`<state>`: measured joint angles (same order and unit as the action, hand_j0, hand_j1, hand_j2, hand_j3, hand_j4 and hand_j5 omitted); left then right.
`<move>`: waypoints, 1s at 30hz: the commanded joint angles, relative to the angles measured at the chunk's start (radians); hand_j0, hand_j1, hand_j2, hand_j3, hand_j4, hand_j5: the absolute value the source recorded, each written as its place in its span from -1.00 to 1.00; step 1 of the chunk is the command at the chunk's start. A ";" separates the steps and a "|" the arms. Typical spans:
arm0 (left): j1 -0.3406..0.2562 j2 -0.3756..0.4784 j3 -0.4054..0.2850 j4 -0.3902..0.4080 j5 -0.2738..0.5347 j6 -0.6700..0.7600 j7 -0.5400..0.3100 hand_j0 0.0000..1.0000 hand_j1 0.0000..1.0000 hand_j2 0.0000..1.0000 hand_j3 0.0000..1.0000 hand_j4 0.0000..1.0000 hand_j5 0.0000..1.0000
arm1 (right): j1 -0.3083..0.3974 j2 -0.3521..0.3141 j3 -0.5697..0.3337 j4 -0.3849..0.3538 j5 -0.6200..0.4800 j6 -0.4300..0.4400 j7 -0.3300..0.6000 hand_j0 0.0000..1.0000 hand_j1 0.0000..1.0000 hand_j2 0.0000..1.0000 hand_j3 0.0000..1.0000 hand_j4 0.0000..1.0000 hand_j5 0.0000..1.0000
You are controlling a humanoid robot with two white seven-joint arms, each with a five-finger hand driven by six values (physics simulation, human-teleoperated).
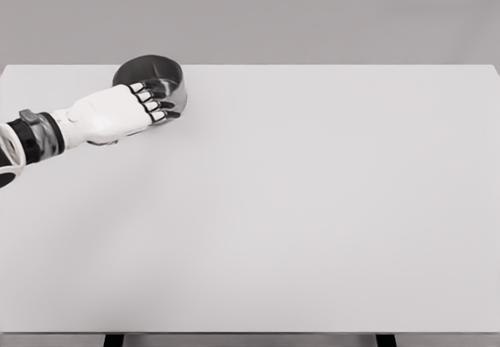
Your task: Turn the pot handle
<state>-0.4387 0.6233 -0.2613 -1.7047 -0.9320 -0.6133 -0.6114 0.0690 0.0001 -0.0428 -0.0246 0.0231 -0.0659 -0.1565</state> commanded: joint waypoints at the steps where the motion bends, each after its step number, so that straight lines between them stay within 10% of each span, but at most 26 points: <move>1: 0.000 0.022 0.004 0.000 0.004 0.002 0.001 1.00 1.00 1.00 1.00 1.00 1.00 | 0.000 0.000 0.000 0.000 0.000 0.000 0.000 1.00 1.00 1.00 1.00 1.00 1.00; 19: -0.006 0.084 0.053 -0.009 0.022 0.002 0.001 1.00 1.00 1.00 1.00 1.00 1.00 | 0.000 0.000 0.000 0.000 0.000 0.000 0.002 1.00 1.00 1.00 1.00 1.00 1.00; 27: 0.080 0.157 0.313 -0.096 0.522 0.002 0.001 1.00 1.00 1.00 1.00 1.00 1.00 | 0.000 0.000 0.000 0.000 0.000 0.000 0.002 1.00 1.00 1.00 1.00 1.00 1.00; 30: 0.123 0.314 0.324 -0.096 0.705 0.002 0.001 1.00 1.00 1.00 1.00 1.00 1.00 | 0.000 0.000 0.000 0.000 0.000 0.000 0.000 1.00 1.00 1.00 1.00 1.00 1.00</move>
<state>-0.2593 0.8584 0.0352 -1.7969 -0.3601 -0.6136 -0.6112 0.0691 0.0000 -0.0430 -0.0244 0.0230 -0.0659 -0.1565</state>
